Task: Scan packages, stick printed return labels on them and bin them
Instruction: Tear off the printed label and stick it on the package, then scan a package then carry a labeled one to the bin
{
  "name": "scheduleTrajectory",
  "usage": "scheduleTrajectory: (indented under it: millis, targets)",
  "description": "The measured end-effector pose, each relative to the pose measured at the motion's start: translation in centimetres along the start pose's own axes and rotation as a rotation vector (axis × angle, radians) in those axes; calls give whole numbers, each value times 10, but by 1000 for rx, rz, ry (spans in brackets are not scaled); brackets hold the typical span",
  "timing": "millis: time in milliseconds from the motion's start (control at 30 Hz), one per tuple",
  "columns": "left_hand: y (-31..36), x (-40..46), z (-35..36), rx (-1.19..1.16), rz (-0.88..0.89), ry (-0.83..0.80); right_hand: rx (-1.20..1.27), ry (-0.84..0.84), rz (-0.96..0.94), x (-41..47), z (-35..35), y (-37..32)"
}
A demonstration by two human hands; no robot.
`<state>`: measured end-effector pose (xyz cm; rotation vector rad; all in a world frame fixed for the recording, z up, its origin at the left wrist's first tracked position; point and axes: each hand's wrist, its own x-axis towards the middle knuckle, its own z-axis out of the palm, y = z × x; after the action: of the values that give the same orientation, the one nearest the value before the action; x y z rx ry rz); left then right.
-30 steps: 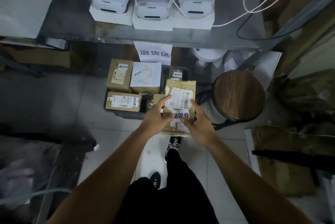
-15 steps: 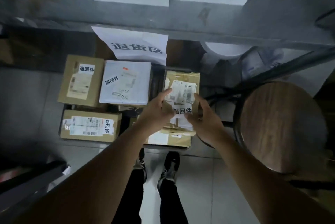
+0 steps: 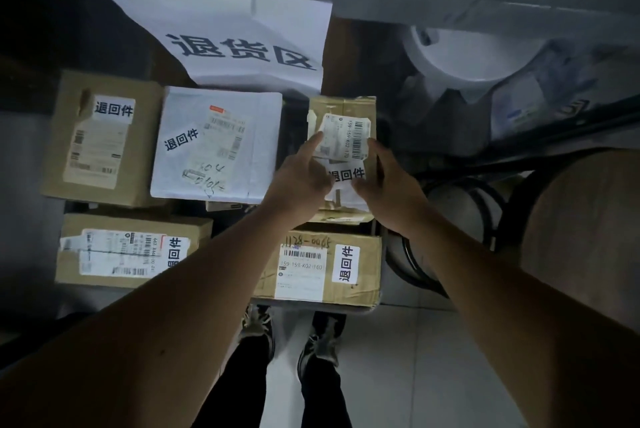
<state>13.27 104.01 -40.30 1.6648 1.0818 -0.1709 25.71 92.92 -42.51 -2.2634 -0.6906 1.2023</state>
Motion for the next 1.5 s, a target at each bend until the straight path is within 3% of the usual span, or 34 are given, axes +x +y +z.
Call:
scheduleTrajectory:
  millis: [233, 367, 600, 833, 1033, 1233, 1500]
  targets:
    - [4, -19, 0, 147, 98, 76, -115, 20, -20, -32, -13, -10]
    - [29, -61, -7, 401, 116, 128, -314, 80, -60, -83, -32, -31]
    - [97, -193, -31, 829, 238, 122, -364, 189, -8, -237, -78, -75]
    - [140, -308, -37, 948, 322, 71, -337, 349, 130, -392, -99, -86]
    - [140, -377, -13, 1069, 532, -80, -407, 485, 251, -499, -81, -64]
    - [163, -445, 36, 1107, 840, -165, -264, 618, 500, -596, -61, -34]
    - [212, -537, 117, 1125, 1151, -294, -209, 857, 667, -727, -67, 14]
